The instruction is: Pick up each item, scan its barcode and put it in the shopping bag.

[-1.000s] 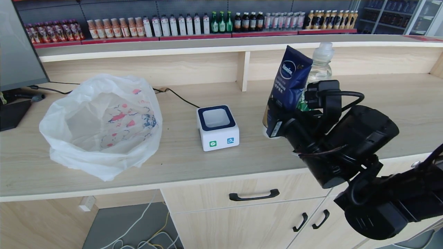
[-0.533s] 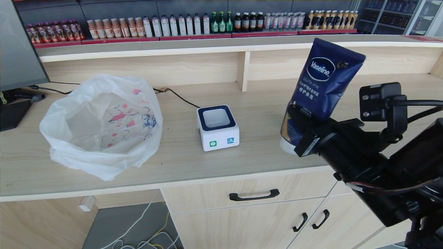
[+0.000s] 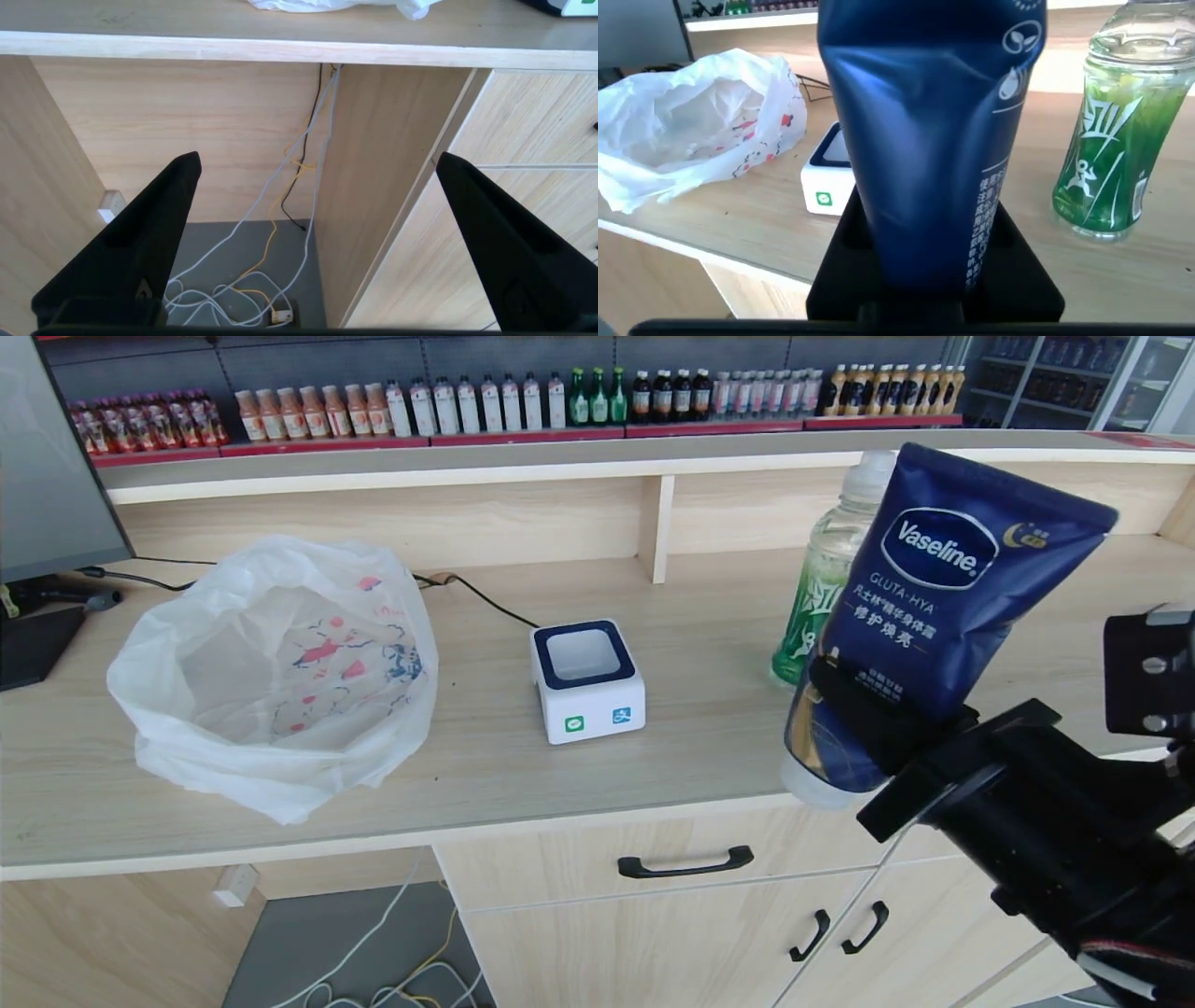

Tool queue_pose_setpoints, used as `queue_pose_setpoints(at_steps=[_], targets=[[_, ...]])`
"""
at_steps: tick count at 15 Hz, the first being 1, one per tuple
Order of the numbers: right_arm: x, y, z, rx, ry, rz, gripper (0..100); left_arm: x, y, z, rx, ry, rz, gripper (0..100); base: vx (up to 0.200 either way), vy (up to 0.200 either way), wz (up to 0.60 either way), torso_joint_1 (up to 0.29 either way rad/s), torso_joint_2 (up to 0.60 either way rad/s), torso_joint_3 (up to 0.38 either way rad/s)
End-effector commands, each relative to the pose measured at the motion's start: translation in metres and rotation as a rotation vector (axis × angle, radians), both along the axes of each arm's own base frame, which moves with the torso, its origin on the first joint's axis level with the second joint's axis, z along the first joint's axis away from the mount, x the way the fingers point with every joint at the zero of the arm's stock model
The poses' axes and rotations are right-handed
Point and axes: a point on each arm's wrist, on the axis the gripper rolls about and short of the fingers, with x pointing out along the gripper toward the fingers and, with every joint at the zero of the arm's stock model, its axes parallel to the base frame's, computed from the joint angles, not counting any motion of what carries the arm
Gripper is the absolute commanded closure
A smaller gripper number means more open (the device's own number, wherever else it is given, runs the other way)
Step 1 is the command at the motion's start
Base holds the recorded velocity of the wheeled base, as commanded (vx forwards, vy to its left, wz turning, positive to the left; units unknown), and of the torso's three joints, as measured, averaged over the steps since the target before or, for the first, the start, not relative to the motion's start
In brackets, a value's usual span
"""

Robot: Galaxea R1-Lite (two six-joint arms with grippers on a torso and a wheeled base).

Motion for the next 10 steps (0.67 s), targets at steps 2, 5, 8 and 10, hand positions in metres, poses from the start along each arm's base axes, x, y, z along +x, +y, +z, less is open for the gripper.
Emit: queue_pose_setpoints(at_steps=[2,5,8,10], targets=[[-0.025,0.014,-0.011,-0.03,0.04,0.147,100,0.0,0.0,0.0,0.0,0.0,0.0,0,0.0,0.0,0.0,0.0,0.0,0.0],[-0.023,0.019,-0.014,-0.065,0.06,0.146,100,0.0,0.0,0.0,0.0,0.0,-0.002,0,0.0,0.0,0.0,0.0,0.0,0.0],[-0.022,0.022,-0.021,-0.2,0.007,0.116,100,0.0,0.0,0.0,0.0,0.0,0.0,0,0.0,0.0,0.0,0.0,0.0,0.0],[-0.022,0.02,-0.02,-0.295,-0.057,0.071,100,0.0,0.0,0.0,0.0,0.0,0.0,0,0.0,0.0,0.0,0.0,0.0,0.0]])
